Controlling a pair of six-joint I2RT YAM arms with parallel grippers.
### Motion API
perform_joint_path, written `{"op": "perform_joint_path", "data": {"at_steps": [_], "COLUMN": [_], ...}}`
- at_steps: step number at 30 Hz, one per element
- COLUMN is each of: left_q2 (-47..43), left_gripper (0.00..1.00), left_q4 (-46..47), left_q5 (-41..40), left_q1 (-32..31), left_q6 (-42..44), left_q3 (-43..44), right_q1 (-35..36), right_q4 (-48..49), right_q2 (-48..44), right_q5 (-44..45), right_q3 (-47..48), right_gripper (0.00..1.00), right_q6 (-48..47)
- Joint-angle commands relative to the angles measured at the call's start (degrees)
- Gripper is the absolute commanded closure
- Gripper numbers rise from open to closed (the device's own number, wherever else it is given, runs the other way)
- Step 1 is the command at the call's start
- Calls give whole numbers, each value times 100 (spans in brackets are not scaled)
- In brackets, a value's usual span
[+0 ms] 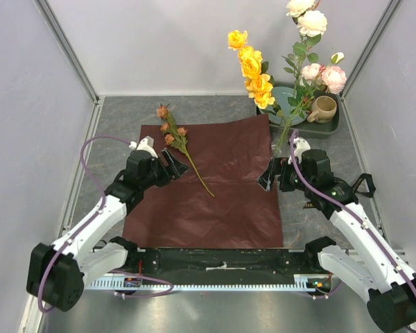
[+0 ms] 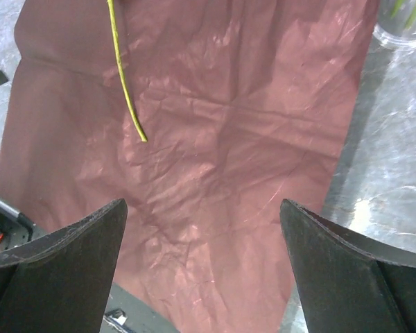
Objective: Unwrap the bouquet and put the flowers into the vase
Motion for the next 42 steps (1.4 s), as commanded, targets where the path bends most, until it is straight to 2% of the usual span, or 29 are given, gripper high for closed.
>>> {"op": "perform_joint_path", "data": {"at_steps": [1,5,9,13,18,35,41,42], "left_q2": [578,1553,2555,3198,3813,4842,4904,4904], "left_gripper": [21,25,36,38,42,63,78,85], "left_q4": [1154,1963,2710,2791,2703,2114,2026,1982], "left_q5": [-163,442,751,673,567,295,259,259], "left_q1": [219,500,633,633,615,483,475,483], "left_q6": [-933,-1442,-1664,-1567,-1374,-899,-688,-662], "left_q3": [-129,-121,142,494,801,1567,1742,1777], "right_q1": [20,20,20,20,29,20,20,20], "right_q4": [592,435,154,-128,-137,-14,-31,-23], "right_q2": [-442,-793,-1119,-1391,-1480,-1137,-1216,-1216], "right_q5": [-436,-428,-17,406,223,12,29,29], "right_q3": [-366,-411,-227,-252,-454,-226,-270,-288], "right_gripper": [2,2,2,2,2,2,2,2], "right_q6": [509,404,596,904,905,975,1054,1071]}}
